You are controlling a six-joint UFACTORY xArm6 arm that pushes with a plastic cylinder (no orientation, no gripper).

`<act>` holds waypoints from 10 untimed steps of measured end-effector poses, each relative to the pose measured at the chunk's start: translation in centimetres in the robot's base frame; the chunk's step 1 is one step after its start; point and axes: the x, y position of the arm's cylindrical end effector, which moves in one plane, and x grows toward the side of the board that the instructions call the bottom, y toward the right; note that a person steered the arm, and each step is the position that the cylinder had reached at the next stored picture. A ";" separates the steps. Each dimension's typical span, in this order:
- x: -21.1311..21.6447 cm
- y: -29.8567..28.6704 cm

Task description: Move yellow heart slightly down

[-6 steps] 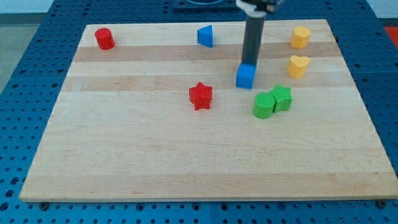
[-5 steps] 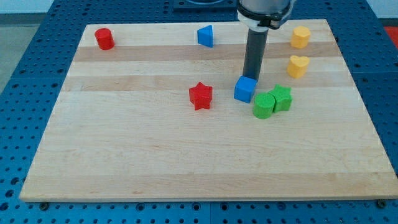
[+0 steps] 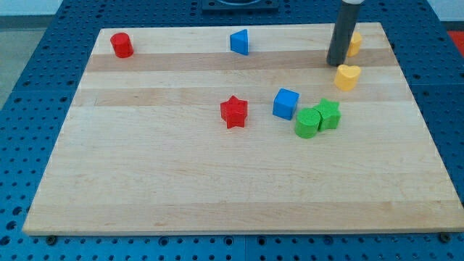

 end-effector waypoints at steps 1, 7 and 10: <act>1.0 1.7; 4.5 0.3; 10.2 -1.5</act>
